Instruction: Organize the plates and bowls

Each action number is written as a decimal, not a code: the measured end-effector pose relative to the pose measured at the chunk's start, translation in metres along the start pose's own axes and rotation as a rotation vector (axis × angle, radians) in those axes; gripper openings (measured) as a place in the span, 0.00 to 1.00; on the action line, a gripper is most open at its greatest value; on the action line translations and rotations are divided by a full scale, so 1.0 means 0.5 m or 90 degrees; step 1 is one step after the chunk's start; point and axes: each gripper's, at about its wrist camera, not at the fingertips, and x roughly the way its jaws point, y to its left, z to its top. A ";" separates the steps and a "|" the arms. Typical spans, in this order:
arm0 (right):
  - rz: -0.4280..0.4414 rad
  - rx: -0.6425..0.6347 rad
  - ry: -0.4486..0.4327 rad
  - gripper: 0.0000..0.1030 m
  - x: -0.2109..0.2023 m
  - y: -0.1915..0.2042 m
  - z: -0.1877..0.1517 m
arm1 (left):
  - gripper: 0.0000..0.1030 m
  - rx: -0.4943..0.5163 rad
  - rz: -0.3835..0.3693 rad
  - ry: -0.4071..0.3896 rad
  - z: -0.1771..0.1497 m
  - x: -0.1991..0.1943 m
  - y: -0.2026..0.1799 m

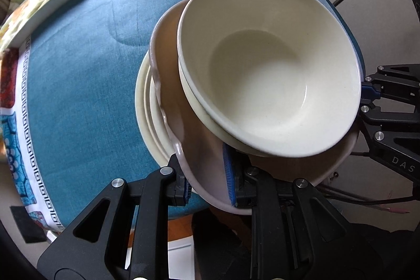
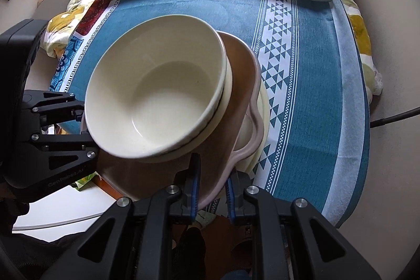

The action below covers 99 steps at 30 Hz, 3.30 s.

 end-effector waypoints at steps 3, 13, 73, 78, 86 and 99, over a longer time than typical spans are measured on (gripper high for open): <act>0.004 0.005 0.002 0.15 0.002 -0.002 0.000 | 0.17 -0.002 -0.001 -0.002 0.001 0.001 0.001; 0.007 0.026 0.004 0.15 0.003 -0.006 0.000 | 0.19 -0.009 -0.008 0.023 0.008 0.004 0.004; -0.180 0.084 -0.520 0.99 -0.525 0.202 -0.240 | 1.00 -0.144 0.198 -0.591 -0.340 -0.616 -0.042; -0.187 0.079 -0.549 0.99 -0.537 0.230 -0.257 | 1.00 -0.125 0.236 -0.629 -0.381 -0.642 -0.062; -0.196 0.079 -0.570 0.99 -0.549 0.251 -0.265 | 1.00 -0.124 0.239 -0.645 -0.397 -0.658 -0.066; -0.208 0.070 -0.575 0.99 -0.553 0.268 -0.252 | 1.00 -0.133 0.236 -0.651 -0.401 -0.662 -0.055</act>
